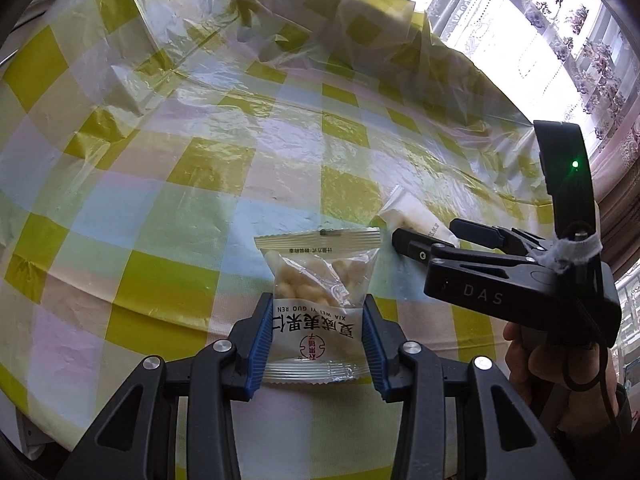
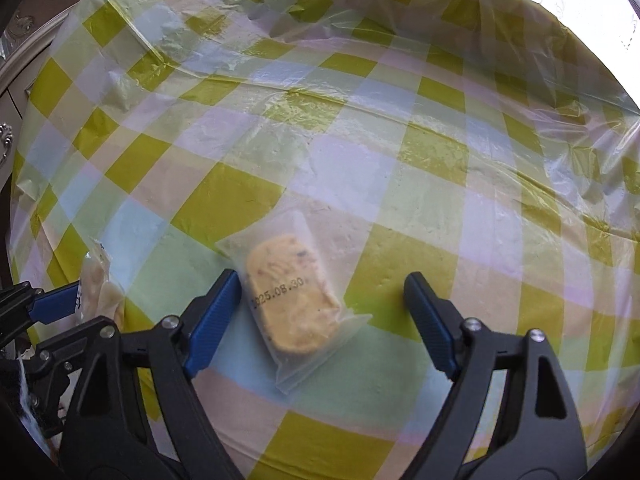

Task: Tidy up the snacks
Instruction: 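Grasp the white nut packet with the left gripper while the right gripper grasps the clear bread bag, then carry both items into the white box and open both grippers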

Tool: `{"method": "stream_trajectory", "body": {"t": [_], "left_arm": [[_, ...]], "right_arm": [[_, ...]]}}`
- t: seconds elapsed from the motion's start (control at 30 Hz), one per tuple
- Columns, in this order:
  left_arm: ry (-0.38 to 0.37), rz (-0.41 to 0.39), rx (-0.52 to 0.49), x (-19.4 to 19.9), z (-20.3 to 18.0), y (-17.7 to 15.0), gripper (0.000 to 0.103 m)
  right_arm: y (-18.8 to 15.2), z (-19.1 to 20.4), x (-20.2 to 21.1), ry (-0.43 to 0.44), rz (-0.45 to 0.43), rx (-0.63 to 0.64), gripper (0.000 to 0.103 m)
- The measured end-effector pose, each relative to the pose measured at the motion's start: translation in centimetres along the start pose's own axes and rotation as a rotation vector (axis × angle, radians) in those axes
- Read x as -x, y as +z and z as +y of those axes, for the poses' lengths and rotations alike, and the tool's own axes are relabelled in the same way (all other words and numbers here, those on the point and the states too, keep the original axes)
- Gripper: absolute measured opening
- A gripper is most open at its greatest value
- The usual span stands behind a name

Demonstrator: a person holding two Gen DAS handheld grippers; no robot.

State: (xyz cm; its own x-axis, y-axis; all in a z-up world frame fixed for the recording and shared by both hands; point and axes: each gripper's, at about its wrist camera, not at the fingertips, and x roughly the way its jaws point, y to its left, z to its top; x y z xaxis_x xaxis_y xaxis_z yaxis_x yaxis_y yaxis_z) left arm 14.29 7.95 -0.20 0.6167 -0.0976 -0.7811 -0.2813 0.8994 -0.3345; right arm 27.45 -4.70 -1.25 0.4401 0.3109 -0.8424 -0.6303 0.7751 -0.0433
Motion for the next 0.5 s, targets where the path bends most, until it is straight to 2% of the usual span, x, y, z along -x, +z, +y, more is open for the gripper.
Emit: {"method": "stream_trajectory", "body": {"t": [0.1,0.27,0.5], "left_arm": [[0.0,0.0,-0.001,0.0,0.0,0.0,0.043],[0.007,-0.001,-0.005,0.1,-0.2,0.0,0.043],[0.02,0.0,-0.018,0.1,-0.5,-0.1,0.043]], "right_arm": [[-0.2,0.2,0.4,0.001,-0.006,0.005,0.073],[-0.8,0.2,1.2,-0.023,-0.015,-0.035,0.041],[-2.0,0.2,2.0,-0.044,-0.01,-0.069,0.039]]}}
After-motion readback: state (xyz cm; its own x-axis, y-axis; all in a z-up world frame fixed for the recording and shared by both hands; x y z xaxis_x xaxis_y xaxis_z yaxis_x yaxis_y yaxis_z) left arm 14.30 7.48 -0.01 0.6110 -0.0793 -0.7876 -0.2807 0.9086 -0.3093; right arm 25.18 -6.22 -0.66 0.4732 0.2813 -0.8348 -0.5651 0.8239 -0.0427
